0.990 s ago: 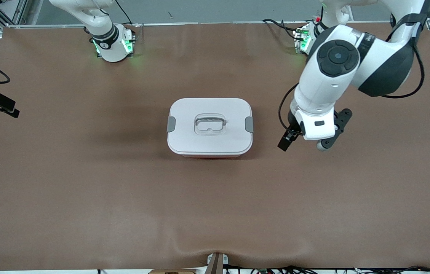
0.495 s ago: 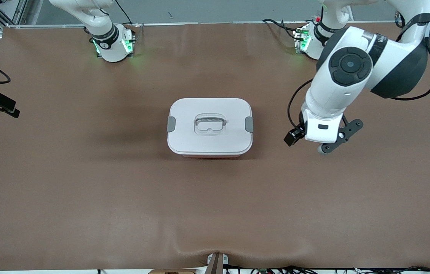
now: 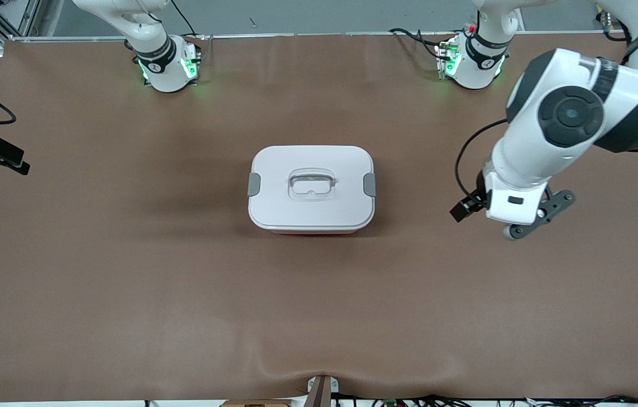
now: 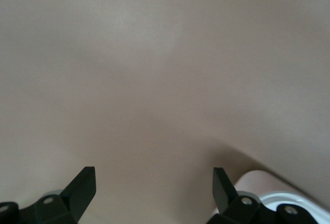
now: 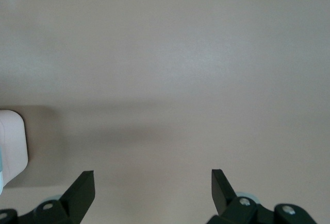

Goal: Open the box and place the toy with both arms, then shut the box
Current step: 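Open the left gripper and lift it away from the lid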

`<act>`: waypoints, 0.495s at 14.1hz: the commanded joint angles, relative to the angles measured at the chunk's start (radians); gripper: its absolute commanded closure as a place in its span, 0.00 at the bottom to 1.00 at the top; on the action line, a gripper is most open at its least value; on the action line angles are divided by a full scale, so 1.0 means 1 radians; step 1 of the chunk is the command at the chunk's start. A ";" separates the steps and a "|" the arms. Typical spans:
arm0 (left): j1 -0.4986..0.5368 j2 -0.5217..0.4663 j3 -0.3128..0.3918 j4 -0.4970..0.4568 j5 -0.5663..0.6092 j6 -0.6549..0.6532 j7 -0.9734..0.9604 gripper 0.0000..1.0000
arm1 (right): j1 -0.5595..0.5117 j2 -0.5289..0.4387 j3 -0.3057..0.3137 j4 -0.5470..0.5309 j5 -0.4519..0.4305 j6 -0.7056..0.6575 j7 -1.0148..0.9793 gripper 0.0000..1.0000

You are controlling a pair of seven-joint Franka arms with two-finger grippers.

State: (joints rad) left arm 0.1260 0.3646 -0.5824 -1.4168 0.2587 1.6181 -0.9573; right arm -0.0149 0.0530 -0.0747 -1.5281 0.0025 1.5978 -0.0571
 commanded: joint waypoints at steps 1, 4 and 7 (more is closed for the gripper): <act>0.020 -0.038 -0.001 -0.001 -0.021 -0.069 0.159 0.00 | 0.009 -0.002 0.003 0.005 -0.010 -0.013 0.019 0.00; 0.090 -0.041 -0.007 0.041 -0.021 -0.101 0.316 0.00 | 0.012 -0.007 0.004 -0.006 -0.010 -0.016 0.023 0.00; 0.118 -0.087 -0.002 0.052 -0.015 -0.116 0.390 0.00 | 0.012 -0.009 0.004 -0.009 -0.009 -0.018 0.022 0.00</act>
State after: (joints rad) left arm 0.2314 0.3257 -0.5817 -1.3647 0.2580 1.5258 -0.6123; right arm -0.0079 0.0532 -0.0724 -1.5309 0.0025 1.5872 -0.0529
